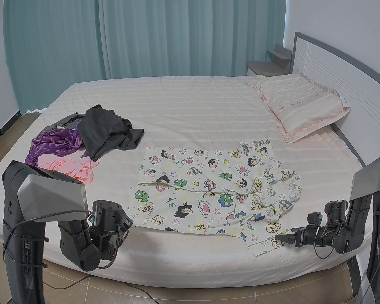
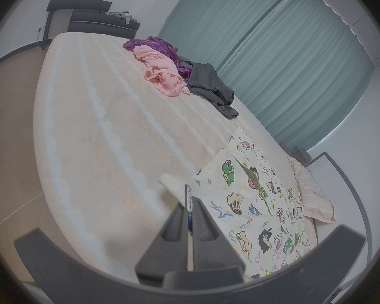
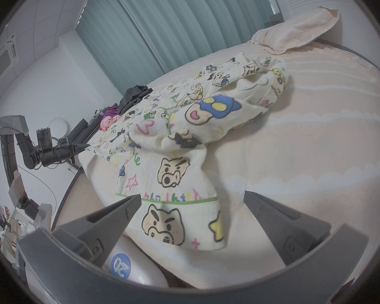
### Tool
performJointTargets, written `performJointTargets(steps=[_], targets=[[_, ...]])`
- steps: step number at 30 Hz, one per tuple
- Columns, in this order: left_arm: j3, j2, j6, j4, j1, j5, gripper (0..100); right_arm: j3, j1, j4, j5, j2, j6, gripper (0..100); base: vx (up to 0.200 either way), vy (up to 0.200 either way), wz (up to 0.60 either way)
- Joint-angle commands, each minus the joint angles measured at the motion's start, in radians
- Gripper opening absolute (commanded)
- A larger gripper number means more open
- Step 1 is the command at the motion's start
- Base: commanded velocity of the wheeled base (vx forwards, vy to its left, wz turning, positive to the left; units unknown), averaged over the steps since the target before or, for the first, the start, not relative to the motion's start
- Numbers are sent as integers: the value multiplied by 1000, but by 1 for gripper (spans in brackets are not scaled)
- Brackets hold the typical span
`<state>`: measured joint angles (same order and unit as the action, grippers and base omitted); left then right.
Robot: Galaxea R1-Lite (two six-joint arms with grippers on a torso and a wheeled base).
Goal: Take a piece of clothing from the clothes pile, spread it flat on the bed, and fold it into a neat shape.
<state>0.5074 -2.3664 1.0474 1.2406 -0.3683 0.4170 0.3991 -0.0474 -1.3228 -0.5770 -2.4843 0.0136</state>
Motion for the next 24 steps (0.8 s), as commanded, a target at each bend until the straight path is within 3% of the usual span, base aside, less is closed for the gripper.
performJointTargets(steps=[1, 3, 4, 17, 24], targets=[[0, 1, 0, 0, -1, 0, 0, -2, 18, 2, -1, -19, 2, 100, 0, 0, 0], [0, 1, 0, 0, -1, 0, 0, 0, 20, 2, -1, -21, 2, 100, 0, 0, 0], [0, 1, -1, 0, -1, 0, 0, 0, 21, 2, -1, -22, 2, 0, 0, 0, 0], [0, 7, -6, 2, -3, 2, 0, -20, -6, 0, -10, 2, 2, 0, 0, 0, 0], [-23, 59, -12, 2, -14, 2, 0, -102, -48, 11, -64, 119, 0, 0, 0, 0, 0]])
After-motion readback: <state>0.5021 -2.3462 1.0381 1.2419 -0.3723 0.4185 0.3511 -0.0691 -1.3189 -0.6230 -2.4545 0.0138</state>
